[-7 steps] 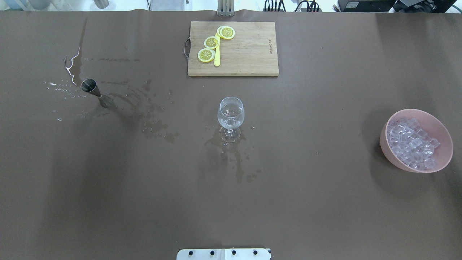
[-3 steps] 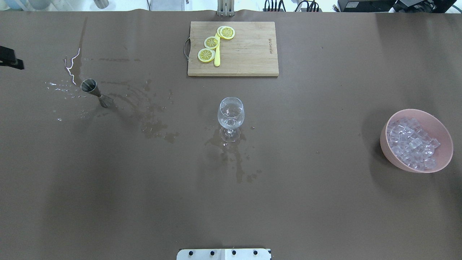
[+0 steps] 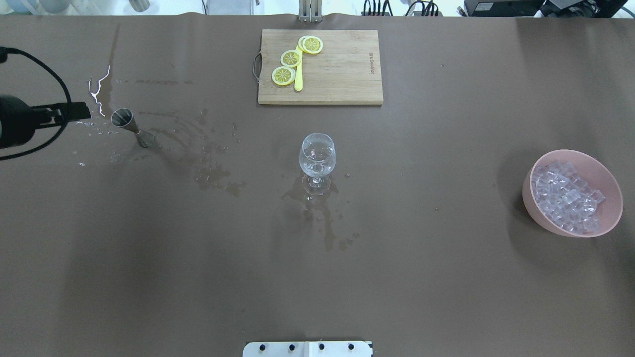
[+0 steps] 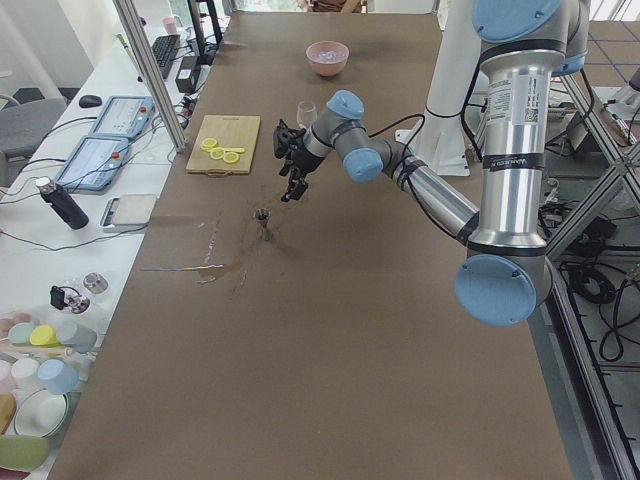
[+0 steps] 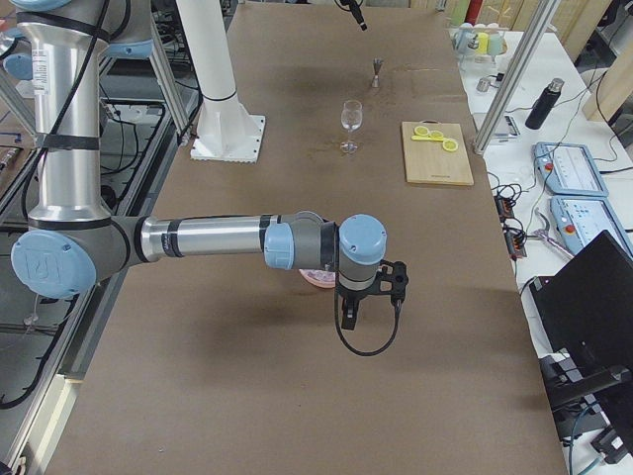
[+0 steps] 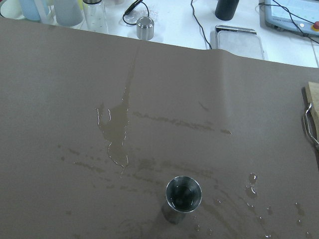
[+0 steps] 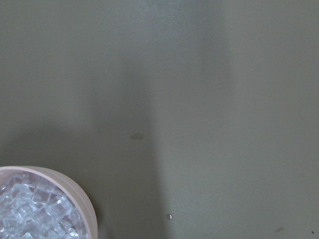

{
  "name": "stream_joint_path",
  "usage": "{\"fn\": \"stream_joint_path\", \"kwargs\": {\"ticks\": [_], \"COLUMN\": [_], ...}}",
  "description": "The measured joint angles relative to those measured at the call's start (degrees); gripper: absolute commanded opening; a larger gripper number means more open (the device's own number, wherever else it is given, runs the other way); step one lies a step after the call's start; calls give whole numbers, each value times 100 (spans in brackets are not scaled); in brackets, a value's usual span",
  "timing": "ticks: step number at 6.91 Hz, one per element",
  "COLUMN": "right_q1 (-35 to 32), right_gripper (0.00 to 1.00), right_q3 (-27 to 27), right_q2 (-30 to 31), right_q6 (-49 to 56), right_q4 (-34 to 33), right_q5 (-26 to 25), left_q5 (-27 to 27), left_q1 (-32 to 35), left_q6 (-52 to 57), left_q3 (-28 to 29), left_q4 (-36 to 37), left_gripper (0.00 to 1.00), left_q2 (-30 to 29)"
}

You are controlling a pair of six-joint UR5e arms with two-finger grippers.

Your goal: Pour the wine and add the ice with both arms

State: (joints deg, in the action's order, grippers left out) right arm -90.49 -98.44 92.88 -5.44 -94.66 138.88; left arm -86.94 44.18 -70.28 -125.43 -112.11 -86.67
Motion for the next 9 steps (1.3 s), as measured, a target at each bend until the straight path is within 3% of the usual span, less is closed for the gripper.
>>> {"fn": "stream_joint_path", "kwargs": {"ticks": [2, 4, 6, 9], "right_q1": [4, 8, 13, 36], "right_gripper": [100, 100, 100, 100], "right_q3": [0, 0, 0, 15], "right_q2": [-10, -36, -60, -82], "right_q6": [-7, -23, -37, -55], "right_q4": [0, 0, 0, 0], "right_q5": [3, 0, -7, -45], "left_q5": [1492, 2465, 2966, 3221], "left_q1": [-993, -1528, -1722, -1759], "left_q6": [-357, -485, -563, -573], "left_q3": [343, 1100, 1846, 2605], "left_q4": [-785, -1164, -1492, -1651], "left_gripper": [98, 97, 97, 97], "left_q2": [377, 98, -279, -804]}}
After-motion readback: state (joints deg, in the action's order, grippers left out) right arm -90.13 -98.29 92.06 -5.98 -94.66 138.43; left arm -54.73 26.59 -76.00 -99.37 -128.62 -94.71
